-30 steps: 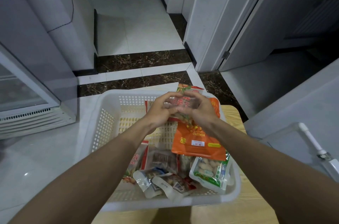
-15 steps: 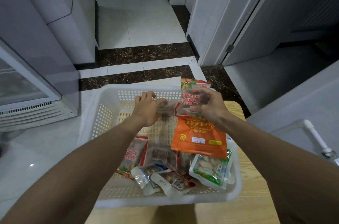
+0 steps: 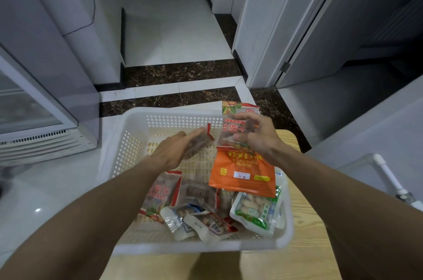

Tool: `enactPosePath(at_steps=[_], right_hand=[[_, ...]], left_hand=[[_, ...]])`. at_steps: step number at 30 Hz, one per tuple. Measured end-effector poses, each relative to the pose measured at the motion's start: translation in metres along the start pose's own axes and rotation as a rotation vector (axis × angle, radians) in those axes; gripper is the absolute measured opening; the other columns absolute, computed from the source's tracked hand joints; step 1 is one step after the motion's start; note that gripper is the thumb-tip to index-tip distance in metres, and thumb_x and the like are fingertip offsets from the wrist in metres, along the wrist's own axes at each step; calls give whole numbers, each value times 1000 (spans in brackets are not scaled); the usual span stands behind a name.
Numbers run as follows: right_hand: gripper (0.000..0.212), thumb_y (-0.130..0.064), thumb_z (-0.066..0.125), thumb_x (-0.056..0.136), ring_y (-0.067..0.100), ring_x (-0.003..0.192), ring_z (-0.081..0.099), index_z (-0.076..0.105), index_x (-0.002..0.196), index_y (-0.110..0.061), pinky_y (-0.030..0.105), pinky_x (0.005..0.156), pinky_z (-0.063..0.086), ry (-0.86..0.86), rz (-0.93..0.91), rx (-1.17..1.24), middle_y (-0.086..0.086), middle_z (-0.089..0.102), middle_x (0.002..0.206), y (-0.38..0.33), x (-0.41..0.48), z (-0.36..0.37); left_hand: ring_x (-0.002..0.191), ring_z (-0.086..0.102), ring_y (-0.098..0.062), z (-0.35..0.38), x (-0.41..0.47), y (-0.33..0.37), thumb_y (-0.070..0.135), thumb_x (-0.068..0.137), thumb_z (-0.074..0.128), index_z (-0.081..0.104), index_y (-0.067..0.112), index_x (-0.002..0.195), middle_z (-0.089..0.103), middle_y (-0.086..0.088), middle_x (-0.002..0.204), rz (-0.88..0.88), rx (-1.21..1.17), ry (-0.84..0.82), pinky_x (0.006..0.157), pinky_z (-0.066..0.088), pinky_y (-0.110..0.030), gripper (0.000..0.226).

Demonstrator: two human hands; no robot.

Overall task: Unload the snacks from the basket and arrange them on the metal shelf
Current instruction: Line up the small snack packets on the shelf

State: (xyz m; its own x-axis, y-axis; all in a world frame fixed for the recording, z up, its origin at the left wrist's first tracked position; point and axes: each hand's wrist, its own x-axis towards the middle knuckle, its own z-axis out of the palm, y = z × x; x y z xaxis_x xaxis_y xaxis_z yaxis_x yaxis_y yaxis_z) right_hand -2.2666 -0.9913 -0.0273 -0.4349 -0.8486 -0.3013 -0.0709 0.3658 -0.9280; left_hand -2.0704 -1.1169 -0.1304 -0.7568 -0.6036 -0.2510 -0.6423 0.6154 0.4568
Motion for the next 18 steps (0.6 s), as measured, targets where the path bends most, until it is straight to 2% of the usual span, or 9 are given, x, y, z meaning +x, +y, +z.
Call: enactPosePath(at_steps=[1,2,3,4,6,9,13,16,18], right_hand=[[52,17,70,76,20,99,63,69,118,-14,43,82,60,-8,-6,4,-13,59,104,-4,-4,1],[51,17,70,76,21,102,63,69,116,-15,43,82,60,-17,-12,6,-13,58,106,-7,-8,3],[50,16,71,76,22,104,62,70,114,-16,44,82,60,-23,-20,7,-13,58,107,-11,-13,4],[49,17,70,76,22,106,62,70,112,-17,44,82,60,-30,-28,7,-12,59,108,-15,-18,4],[48,17,69,77,22,104,64,71,108,-19,40,78,61,-42,-43,24,-8,62,110,-23,-29,6],[42,10,70,81,23,97,68,73,106,-23,36,72,61,-40,-33,74,0,66,114,-33,-49,9],[32,-10,81,76,27,97,70,73,105,-19,43,71,62,4,-71,103,2,64,116,-45,-88,15],[35,1,78,76,26,93,71,71,108,-12,34,61,62,23,-89,113,1,65,110,-59,-126,16],[36,5,77,76,22,90,71,71,107,-13,30,60,61,52,-107,101,-1,68,104,-66,-155,18]], left_hand=[[97,57,-19,-5,-7,2,70,88,40,41,42,136,54,3,111,18,-42,40,76,44,-27,56],[97,59,-19,-10,-14,4,61,92,46,49,42,129,56,4,113,-13,-115,76,74,44,-23,41],[101,60,-21,-15,-20,7,37,98,52,51,42,126,56,4,115,18,-187,120,77,44,-22,28],[108,60,-24,-21,-27,11,15,99,51,54,39,127,55,4,115,17,-271,143,84,43,-21,36],[121,54,-26,-29,-42,18,-3,97,46,61,20,126,56,-1,119,-9,-453,204,97,40,-22,40],[127,49,-20,-37,-68,25,-7,96,44,65,12,121,55,-5,134,1,-663,270,99,47,-26,38],[113,62,-27,-48,-99,35,-3,94,53,69,26,112,59,-4,131,-5,-806,356,82,60,-42,38],[115,60,-26,-58,-124,52,-1,92,57,70,34,111,59,1,133,27,-842,382,85,58,-45,41],[114,60,-24,-65,-143,66,-4,92,55,70,30,113,58,2,135,70,-864,384,81,60,-39,42]])
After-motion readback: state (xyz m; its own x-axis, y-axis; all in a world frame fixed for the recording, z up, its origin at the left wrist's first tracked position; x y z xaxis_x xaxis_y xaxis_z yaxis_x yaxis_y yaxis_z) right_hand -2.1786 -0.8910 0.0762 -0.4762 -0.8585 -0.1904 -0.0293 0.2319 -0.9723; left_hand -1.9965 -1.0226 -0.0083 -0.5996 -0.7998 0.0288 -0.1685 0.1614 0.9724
